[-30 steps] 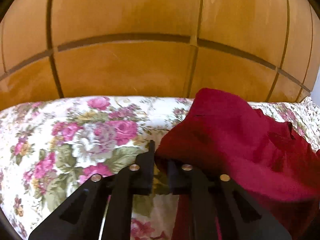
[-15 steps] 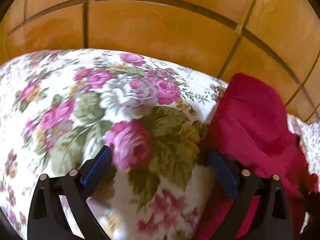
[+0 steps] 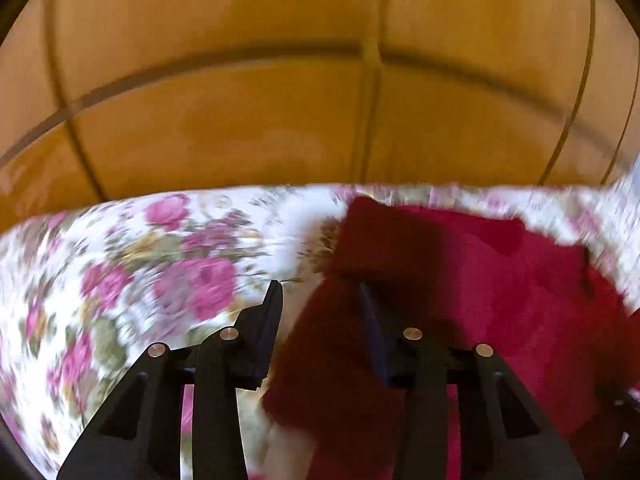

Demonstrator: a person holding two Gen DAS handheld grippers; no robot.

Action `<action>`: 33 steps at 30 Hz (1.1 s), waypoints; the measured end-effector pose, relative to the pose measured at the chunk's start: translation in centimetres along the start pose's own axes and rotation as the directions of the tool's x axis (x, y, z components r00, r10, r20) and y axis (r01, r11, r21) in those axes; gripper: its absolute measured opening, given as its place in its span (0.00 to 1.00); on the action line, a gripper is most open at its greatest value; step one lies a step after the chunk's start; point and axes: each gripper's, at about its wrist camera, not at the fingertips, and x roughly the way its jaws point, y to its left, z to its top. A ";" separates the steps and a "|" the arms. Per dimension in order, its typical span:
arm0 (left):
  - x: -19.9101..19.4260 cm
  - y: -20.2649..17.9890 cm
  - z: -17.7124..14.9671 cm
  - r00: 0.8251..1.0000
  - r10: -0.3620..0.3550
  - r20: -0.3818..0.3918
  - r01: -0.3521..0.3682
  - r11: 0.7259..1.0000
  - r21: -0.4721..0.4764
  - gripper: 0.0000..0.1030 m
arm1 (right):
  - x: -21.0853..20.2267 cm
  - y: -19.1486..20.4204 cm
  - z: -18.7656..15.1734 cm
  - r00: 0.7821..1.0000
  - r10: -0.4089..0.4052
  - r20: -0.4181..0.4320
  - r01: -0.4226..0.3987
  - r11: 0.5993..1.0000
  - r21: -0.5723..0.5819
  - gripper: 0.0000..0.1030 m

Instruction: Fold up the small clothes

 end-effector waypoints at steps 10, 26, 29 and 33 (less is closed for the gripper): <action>5.6 3.2 1.2 0.995 0.095 0.010 -0.091 0.974 -0.206 0.83 | -0.5 -0.6 -0.5 1.000 -0.002 0.026 0.002 1.000 0.011 0.11; -4.4 3.6 -7.8 0.999 0.001 -0.035 0.000 0.999 0.035 0.87 | -3.2 0.1 -1.6 0.997 -0.044 0.070 0.049 0.997 -0.066 0.47; -6.4 2.9 -8.5 0.996 -0.081 -0.035 0.080 0.996 -0.024 0.87 | -5.3 -1.0 -1.8 0.993 -0.044 0.113 0.040 0.999 0.037 0.70; -7.6 1.0 -10.6 0.992 -0.123 -0.025 0.122 0.992 -0.038 0.90 | -7.7 -3.7 -1.8 0.985 -0.085 0.149 0.051 0.974 0.221 0.73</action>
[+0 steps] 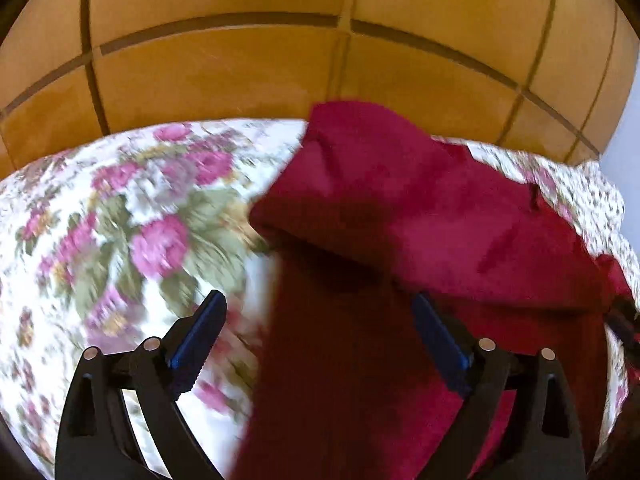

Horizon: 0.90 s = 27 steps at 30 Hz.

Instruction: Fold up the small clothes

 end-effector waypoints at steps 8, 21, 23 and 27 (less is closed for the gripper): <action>2.6 -0.1 -2.1 0.999 -0.016 -0.042 0.016 1.000 0.003 0.93 | -2.7 -10.6 0.2 0.999 0.012 0.043 -0.033 0.840 0.542 0.73; 2.3 0.1 -2.1 0.999 -0.025 -0.043 0.025 1.000 -0.008 0.96 | -4.0 -19.3 3.0 0.966 -0.035 0.255 -0.185 0.595 0.782 0.82; 2.3 0.1 -2.1 0.999 -0.024 -0.043 0.024 1.000 -0.007 0.96 | -3.9 -20.0 3.4 0.963 -0.021 0.268 -0.203 0.595 0.778 0.54; 2.3 0.1 -2.2 0.999 -0.027 -0.043 0.027 1.000 -0.011 0.96 | -3.5 -21.0 2.8 0.966 -0.046 0.253 -0.183 0.568 0.802 0.20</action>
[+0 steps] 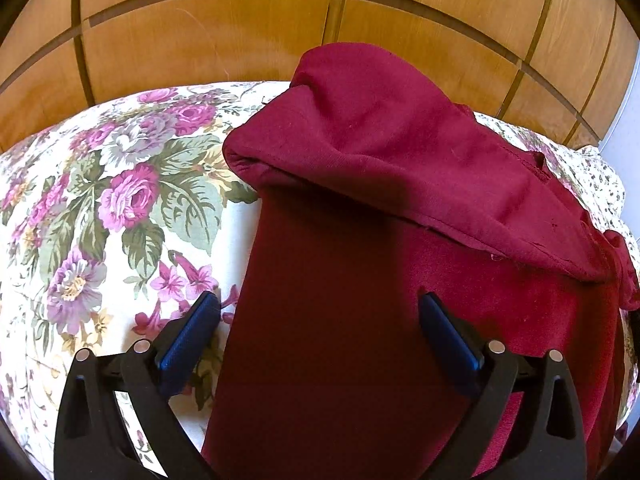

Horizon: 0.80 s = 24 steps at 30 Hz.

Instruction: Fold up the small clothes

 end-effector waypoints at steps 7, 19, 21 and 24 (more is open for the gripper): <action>0.1 0.1 0.0 1.000 -0.005 0.000 0.005 1.000 -0.004 0.96 | -1.9 4.7 -1.2 0.989 -0.036 0.143 0.073 0.962 -0.263 0.12; 0.1 0.0 0.0 1.000 -0.006 0.001 0.006 1.000 -0.007 0.96 | 0.1 15.7 -19.4 0.961 0.072 0.268 0.249 0.197 -0.948 0.09; 0.1 0.0 0.0 1.000 -0.006 0.001 0.006 1.000 -0.008 0.96 | 1.6 15.2 -24.2 0.971 0.062 0.230 0.232 -0.030 -0.972 0.09; 0.0 -0.1 0.0 1.000 -0.006 0.001 0.006 1.000 -0.009 0.96 | 5.3 11.7 -31.3 0.976 -0.084 0.200 0.152 -0.394 -0.906 0.15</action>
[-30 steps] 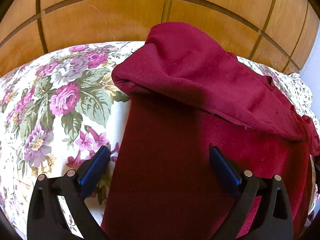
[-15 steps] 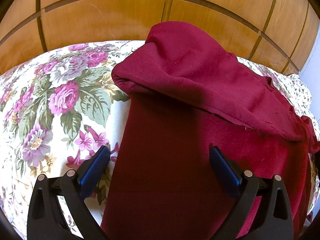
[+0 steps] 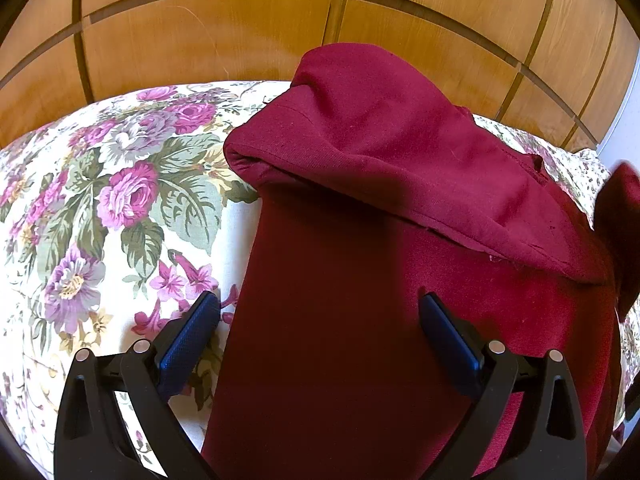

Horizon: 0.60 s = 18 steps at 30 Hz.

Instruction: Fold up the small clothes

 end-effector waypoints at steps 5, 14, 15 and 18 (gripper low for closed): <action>-0.2 0.0 0.0 1.000 -0.004 0.002 0.004 1.000 -0.007 0.96 | 1.7 5.6 -2.1 0.996 -0.056 -0.070 0.040 0.977 -0.210 0.15; -0.3 -0.1 -0.1 1.000 -0.006 0.005 0.006 1.000 -0.015 0.96 | -0.1 -6.3 -5.4 0.915 0.404 -0.002 -0.297 0.675 0.675 0.79; -0.3 -0.1 -0.1 1.000 -0.005 0.005 0.005 1.000 -0.014 0.96 | 0.1 -7.6 -6.5 0.898 0.439 0.038 -0.311 0.571 0.760 0.79; -0.3 -0.1 -0.1 1.000 -0.006 0.005 0.006 1.000 -0.015 0.96 | 1.2 -10.5 -9.2 0.863 0.480 0.159 -0.314 0.263 0.912 0.80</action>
